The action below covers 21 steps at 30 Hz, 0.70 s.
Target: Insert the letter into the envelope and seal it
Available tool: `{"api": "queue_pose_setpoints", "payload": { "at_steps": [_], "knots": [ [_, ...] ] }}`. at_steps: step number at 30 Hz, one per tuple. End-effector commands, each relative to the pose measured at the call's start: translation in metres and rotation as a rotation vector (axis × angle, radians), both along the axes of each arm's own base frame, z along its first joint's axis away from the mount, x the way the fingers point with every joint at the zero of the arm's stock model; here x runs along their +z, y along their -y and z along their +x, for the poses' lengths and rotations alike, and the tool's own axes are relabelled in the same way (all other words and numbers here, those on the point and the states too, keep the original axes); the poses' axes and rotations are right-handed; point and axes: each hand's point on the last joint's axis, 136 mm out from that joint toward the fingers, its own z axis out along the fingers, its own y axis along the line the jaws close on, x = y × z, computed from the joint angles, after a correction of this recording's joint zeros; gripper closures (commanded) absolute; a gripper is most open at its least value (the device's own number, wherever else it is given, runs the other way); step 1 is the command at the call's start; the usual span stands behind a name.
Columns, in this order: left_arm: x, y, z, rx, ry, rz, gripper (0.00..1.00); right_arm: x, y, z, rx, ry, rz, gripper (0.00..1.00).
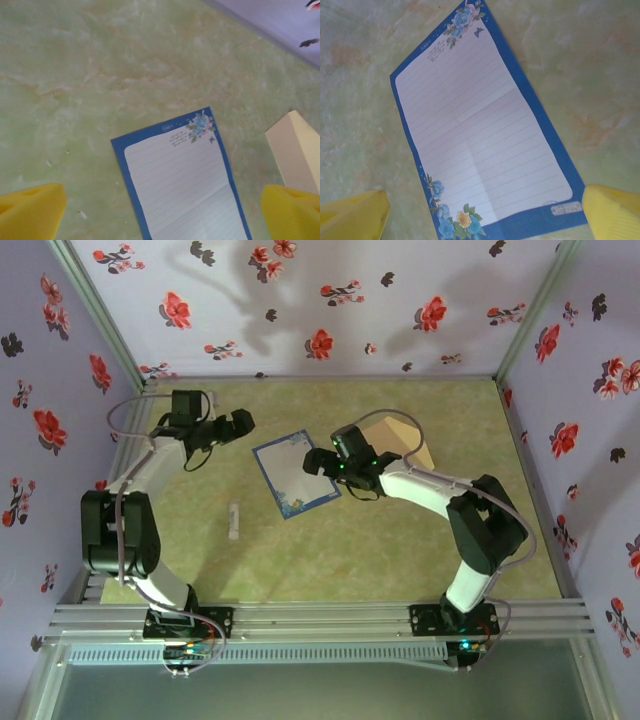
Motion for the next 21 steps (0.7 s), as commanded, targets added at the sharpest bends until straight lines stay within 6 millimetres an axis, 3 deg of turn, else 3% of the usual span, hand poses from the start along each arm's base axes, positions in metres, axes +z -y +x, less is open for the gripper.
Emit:
{"api": "queue_pose_setpoints", "payload": {
  "at_steps": [1,8,21],
  "knots": [
    [-0.011,0.0,0.005,-0.004,-0.035,0.026,0.0,-0.003,-0.013,0.004,-0.009,-0.019,0.059,0.0],
    [-0.042,0.006,0.007,-0.033,-0.09,0.046,0.0,-0.019,-0.023,0.003,0.006,-0.062,0.089,0.0],
    [-0.057,0.016,0.016,-0.061,-0.106,0.036,0.0,-0.053,-0.019,-0.004,-0.028,-0.154,0.069,0.0]
  ]
}}
